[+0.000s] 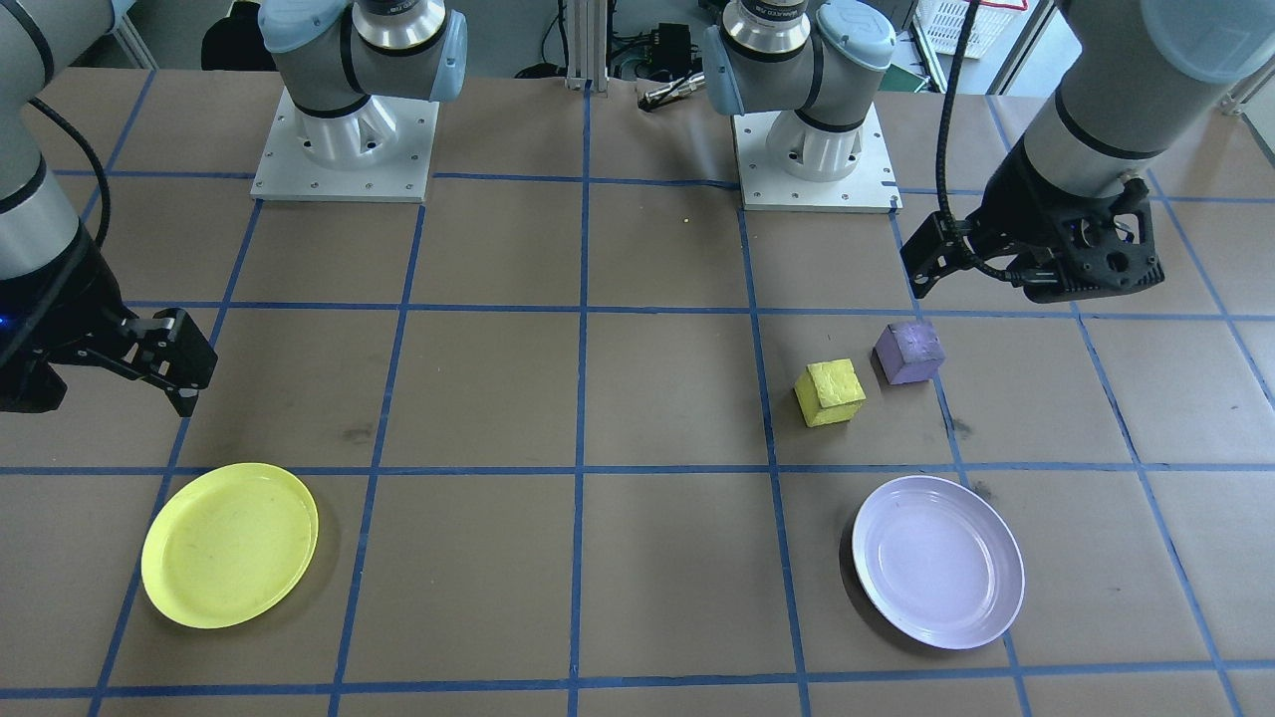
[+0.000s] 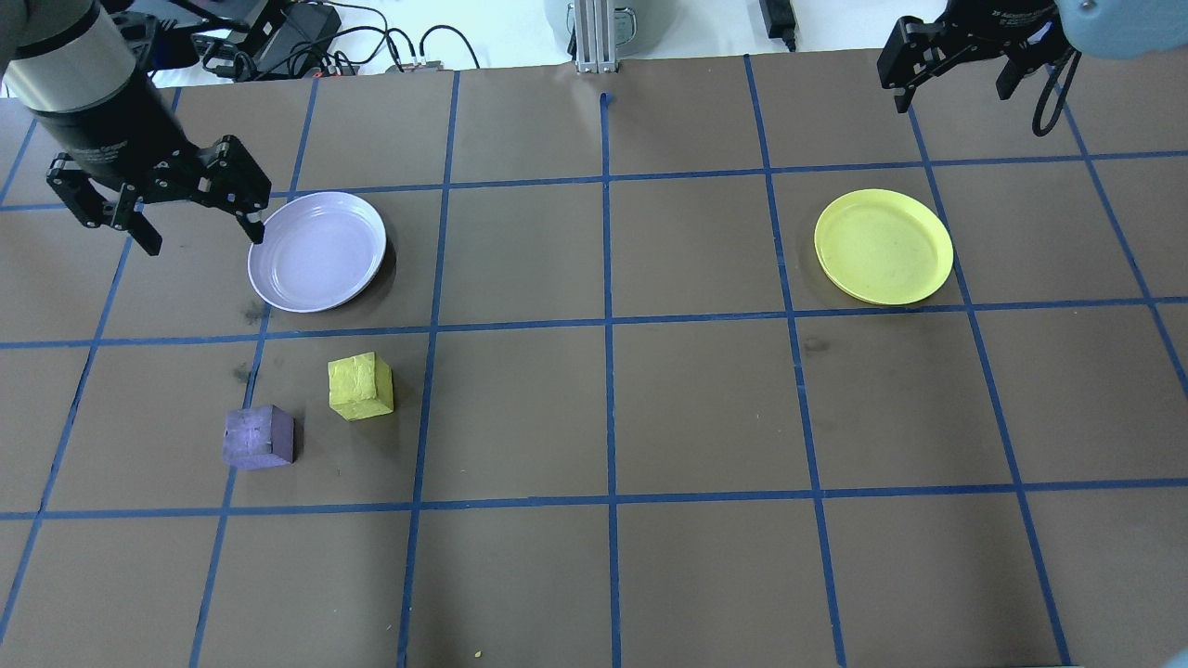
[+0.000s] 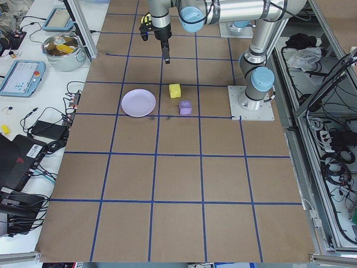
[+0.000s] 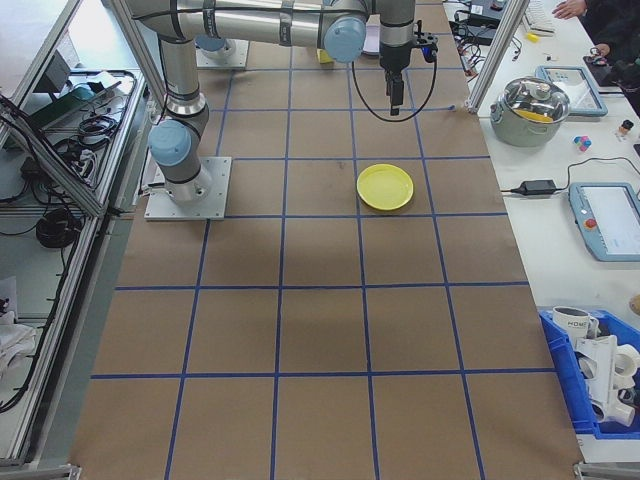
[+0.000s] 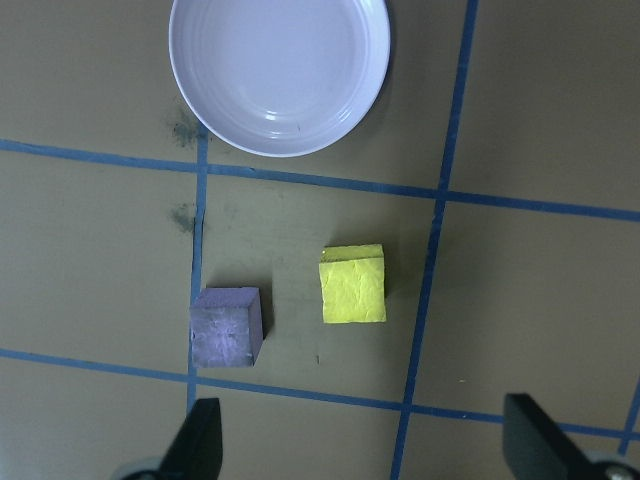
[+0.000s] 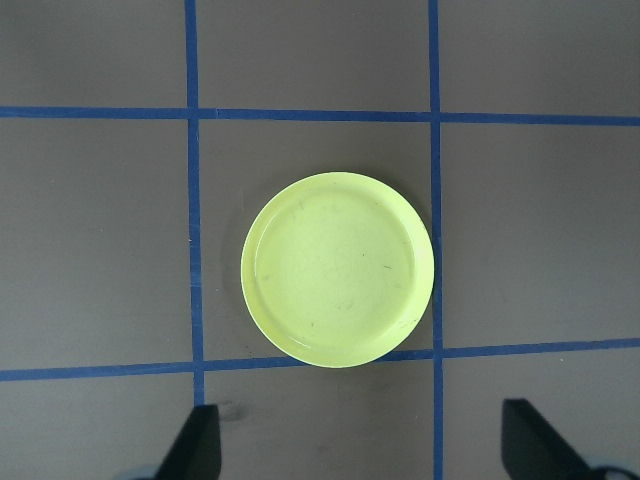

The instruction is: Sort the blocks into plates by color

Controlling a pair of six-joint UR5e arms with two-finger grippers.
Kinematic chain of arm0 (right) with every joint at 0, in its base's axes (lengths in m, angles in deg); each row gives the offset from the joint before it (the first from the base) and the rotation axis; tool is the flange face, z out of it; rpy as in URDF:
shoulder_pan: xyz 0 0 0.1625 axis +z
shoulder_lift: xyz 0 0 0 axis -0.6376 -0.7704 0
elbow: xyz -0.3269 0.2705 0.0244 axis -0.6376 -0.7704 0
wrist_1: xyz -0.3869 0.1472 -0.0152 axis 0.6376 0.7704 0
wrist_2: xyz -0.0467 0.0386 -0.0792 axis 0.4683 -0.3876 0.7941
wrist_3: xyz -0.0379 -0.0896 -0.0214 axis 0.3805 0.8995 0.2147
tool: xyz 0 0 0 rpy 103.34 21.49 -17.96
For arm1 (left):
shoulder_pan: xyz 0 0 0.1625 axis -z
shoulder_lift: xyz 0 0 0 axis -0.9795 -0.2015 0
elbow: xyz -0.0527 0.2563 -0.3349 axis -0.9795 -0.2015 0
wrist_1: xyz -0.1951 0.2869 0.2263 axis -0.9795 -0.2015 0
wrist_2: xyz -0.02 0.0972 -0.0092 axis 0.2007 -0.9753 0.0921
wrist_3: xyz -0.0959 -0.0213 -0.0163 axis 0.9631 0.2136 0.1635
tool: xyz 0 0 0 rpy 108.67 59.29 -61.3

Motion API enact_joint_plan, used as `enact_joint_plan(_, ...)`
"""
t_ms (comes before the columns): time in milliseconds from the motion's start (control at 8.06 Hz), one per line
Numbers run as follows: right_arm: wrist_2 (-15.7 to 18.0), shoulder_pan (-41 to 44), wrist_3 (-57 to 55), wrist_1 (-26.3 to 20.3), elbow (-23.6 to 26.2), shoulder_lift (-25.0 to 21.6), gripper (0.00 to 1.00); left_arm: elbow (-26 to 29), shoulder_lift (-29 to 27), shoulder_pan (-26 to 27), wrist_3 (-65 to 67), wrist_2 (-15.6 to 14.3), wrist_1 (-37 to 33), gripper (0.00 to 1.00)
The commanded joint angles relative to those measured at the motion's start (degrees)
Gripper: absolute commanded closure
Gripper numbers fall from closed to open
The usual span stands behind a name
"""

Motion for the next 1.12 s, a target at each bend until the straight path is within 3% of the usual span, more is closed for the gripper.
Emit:
enact_joint_plan(0, 0.0, 0.0, 0.1, -0.1, 0.0, 0.1, 0.0, -4.5, 1.0, -5.2, -3.0, -0.2, 0.8, 0.0)
enact_joint_plan(496, 0.0, 0.0, 0.0, -0.1, 0.0, 0.1, 0.0, -4.9, 1.0, -10.6, -3.0, -0.7, 0.5, 0.0)
enact_joint_plan(992, -0.5, 0.0, -0.1, -0.1, 0.0, 0.1, 0.0, -5.5, 0.9, -11.7, -2.0, -1.2, -0.1, 0.0)
